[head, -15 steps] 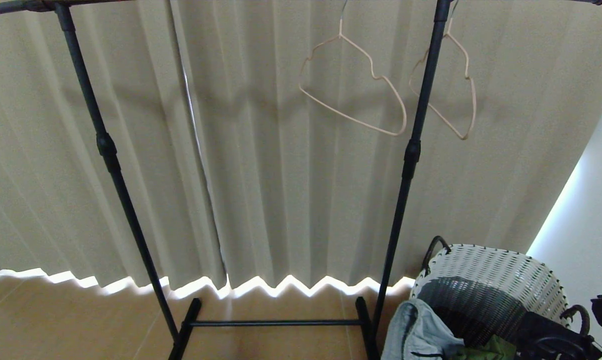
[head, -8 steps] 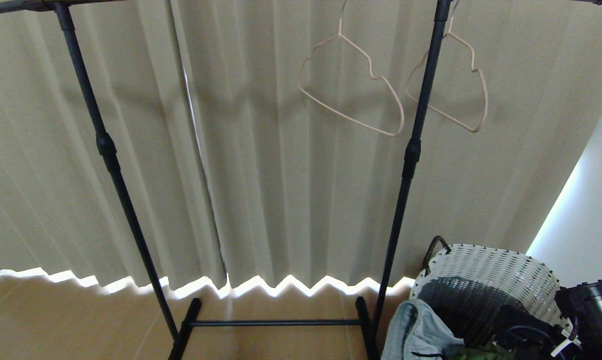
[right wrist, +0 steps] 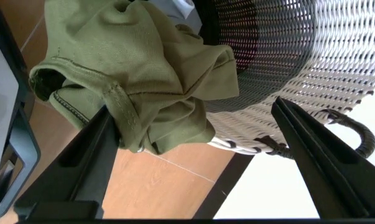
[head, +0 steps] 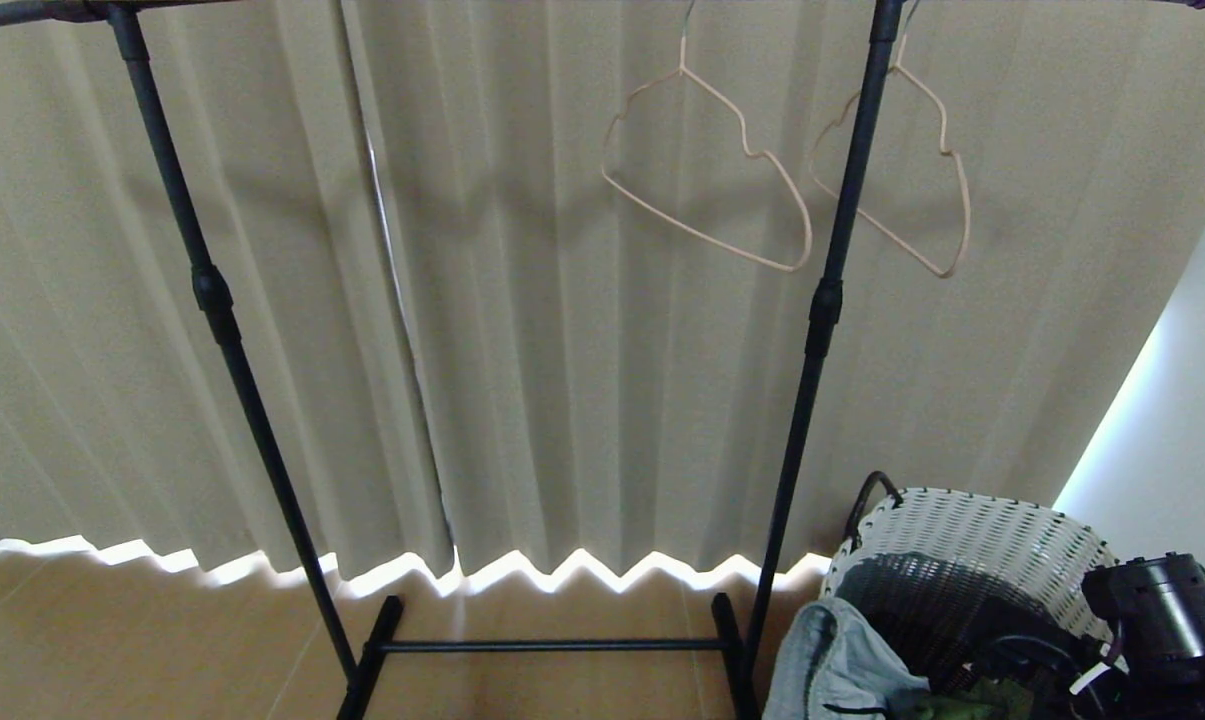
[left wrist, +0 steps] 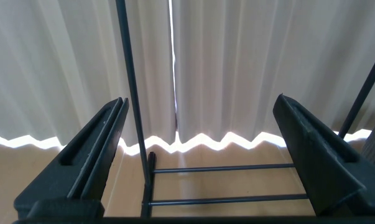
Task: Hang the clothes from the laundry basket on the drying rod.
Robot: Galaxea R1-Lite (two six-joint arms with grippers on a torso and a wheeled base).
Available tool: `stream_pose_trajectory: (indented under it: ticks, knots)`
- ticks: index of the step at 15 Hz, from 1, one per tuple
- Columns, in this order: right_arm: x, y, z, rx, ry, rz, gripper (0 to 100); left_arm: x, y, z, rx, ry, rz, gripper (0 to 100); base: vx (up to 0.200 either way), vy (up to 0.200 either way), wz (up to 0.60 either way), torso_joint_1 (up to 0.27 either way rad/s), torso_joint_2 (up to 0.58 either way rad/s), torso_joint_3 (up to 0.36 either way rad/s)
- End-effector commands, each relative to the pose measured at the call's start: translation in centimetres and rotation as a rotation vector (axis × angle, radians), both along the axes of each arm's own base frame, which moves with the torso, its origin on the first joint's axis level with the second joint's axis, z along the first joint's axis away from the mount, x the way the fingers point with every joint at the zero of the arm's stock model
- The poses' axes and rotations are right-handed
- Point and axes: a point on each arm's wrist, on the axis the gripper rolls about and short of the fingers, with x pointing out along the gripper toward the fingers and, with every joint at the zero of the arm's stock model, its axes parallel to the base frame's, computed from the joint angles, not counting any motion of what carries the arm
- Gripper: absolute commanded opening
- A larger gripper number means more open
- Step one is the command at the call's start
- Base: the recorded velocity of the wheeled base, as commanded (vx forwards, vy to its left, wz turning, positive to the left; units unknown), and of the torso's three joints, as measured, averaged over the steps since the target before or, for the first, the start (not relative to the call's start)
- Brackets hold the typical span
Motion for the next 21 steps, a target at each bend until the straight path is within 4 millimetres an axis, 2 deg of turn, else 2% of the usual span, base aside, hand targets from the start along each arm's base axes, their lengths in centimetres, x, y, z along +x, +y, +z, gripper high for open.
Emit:
stream_pose_trajectory:
  ticks: [1,2,6,9,12,16,17,19,21]
  knots:
    - [0.0,0.0,-0.1,0.001,0.004,0.001,100,0.0,0.0,0.0,0.0,-0.001,0.0,100,0.0,0.0,0.0,0.0,0.0,0.0]
    - [-0.1,0.0,-0.2,0.002,0.01,0.003,0,0.0,0.0,0.0,0.0,-0.001,0.0,100,0.0,0.0,0.0,0.0,0.0,0.0]
    - [-0.4,0.0,-0.2,0.008,0.015,0.004,0,0.0,0.0,0.0,0.0,-0.001,0.002,100,0.0,0.0,0.0,0.0,0.0,0.0]
    - [-0.7,0.0,0.5,0.014,-0.026,0.006,0,0.0,0.0,0.0,0.0,-0.001,0.002,100,0.0,0.0,0.0,0.0,0.0,0.0]
    - [-2.9,-0.2,5.0,0.042,-0.308,0.008,0,0.0,0.0,0.0,0.002,-0.001,-0.003,100,0.0,0.0,0.0,0.0,0.0,0.0]
    - [-5.0,-0.5,8.3,0.09,-0.55,-0.015,0,0.0,0.0,0.0,0.004,-0.001,-0.003,100,0.0,0.0,0.0,0.0,0.0,0.0]
    - [-5.5,-0.5,9.7,0.118,-0.639,-0.031,0,0.0,0.0,0.0,0.004,-0.001,-0.001,100,0.0,0.0,0.0,0.0,0.0,0.0]
    - [-5.7,-0.5,11.5,0.138,-0.738,-0.044,0,0.0,0.0,0.0,0.002,-0.002,0.0,100,0.0,0.0,0.0,0.0,0.0,0.0]
    - [-5.9,-0.6,12.4,0.142,-0.792,-0.048,0,0.0,0.0,0.0,0.002,-0.001,0.0,100,0.0,0.0,0.0,0.0,0.0,0.0]
